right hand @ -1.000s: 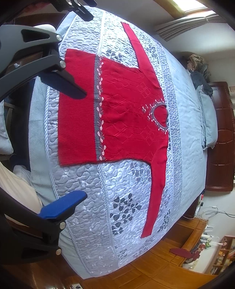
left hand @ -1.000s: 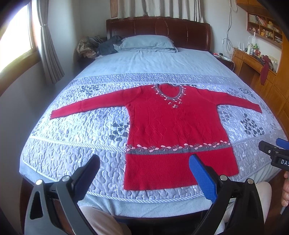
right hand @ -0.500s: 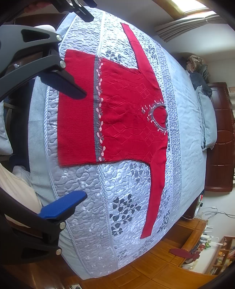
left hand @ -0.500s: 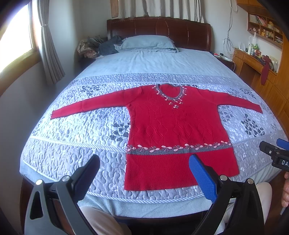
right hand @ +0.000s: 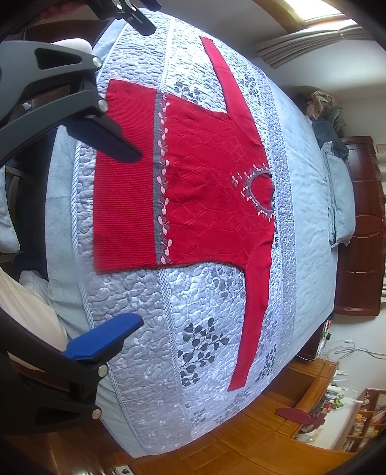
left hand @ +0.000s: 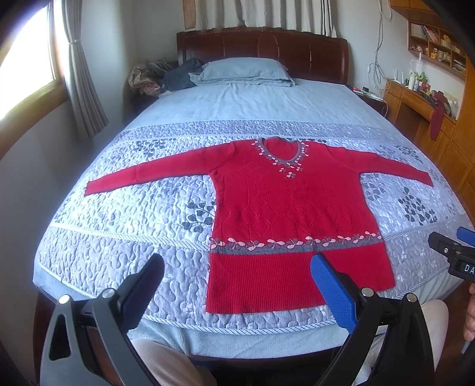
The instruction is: Fold small clothes
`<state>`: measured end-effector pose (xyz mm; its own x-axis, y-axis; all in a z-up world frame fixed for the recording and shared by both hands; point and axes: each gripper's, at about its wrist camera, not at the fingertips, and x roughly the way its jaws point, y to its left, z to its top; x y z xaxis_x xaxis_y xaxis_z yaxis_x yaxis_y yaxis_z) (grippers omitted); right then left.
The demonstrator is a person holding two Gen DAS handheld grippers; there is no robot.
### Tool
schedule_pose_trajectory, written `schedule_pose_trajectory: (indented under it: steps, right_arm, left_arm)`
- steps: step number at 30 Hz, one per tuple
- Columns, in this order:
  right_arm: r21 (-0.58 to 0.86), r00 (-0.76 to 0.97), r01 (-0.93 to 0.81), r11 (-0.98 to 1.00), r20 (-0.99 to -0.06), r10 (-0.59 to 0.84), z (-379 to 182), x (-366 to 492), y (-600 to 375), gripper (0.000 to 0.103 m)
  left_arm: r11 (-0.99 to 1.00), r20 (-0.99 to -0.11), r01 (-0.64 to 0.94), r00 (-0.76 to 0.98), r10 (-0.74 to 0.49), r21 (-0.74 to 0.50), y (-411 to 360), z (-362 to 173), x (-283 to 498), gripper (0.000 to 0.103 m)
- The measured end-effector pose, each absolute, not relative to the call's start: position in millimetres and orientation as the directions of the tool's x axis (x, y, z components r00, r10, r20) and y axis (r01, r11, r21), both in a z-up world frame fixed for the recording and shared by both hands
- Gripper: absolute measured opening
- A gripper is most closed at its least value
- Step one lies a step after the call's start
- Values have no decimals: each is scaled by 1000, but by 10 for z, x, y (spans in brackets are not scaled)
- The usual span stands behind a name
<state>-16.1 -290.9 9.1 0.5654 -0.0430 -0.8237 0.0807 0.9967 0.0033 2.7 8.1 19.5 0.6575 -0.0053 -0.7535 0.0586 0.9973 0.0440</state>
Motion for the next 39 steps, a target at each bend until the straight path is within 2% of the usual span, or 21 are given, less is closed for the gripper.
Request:
schedule_pose_trajectory:
  steps: [27,33,39]
  right_arm:
    - [8,550,72,997,-834,-33,-26,-95,-2874,100]
    - [9,530,77,997,-847,-34,-117,132,-3079,100]
    - [-21,515,152,988,-852,-97,-136,670,-3848,100]
  left_arm:
    - [997,-761,57,648,1,50,72,139,100,99]
    - [998,-799,46,602,7,44,-21,-11,416,99]
    - [996,-800,47,599,29,71,-379,-65,1053,99]
